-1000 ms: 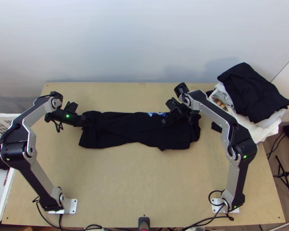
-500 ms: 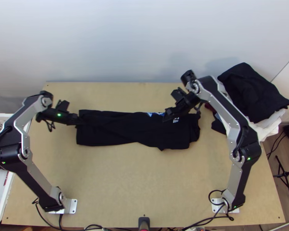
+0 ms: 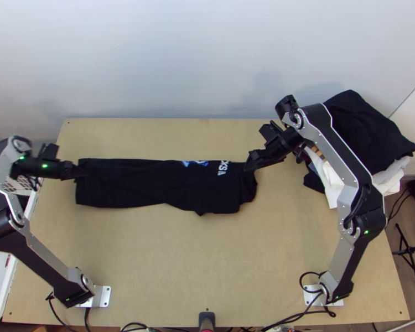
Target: Fold the t-shirt
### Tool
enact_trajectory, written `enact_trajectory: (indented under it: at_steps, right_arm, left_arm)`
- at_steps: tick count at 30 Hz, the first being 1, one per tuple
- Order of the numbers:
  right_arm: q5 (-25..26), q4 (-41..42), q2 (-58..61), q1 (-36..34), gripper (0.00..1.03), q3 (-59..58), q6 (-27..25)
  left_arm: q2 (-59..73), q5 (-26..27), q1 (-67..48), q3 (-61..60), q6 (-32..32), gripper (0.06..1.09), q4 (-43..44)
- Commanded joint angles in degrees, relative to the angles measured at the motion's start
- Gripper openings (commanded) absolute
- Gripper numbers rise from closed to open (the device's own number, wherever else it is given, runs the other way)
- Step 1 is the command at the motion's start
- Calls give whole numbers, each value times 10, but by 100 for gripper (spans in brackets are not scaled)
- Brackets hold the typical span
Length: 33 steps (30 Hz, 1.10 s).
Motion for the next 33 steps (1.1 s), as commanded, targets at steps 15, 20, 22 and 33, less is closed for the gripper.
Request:
enact_trajectory:
  at_steps: [15,20,22,33]
  right_arm:
    - [0,-2,-82,-9,92,-106,1]
    - [1,-1,-120,-22,92,-139,7]
    - [1,-1,-136,-27,92,-159,8]
    - [7,-1,-227,-110,92,-269,9]
  left_arm:
    - [-50,120,-254,113,-100,9,-84]
    - [-38,120,-352,146,-164,9,-33]
    - [-25,120,-389,148,-194,9,1]
    - [110,121,-524,291,-262,10,73]
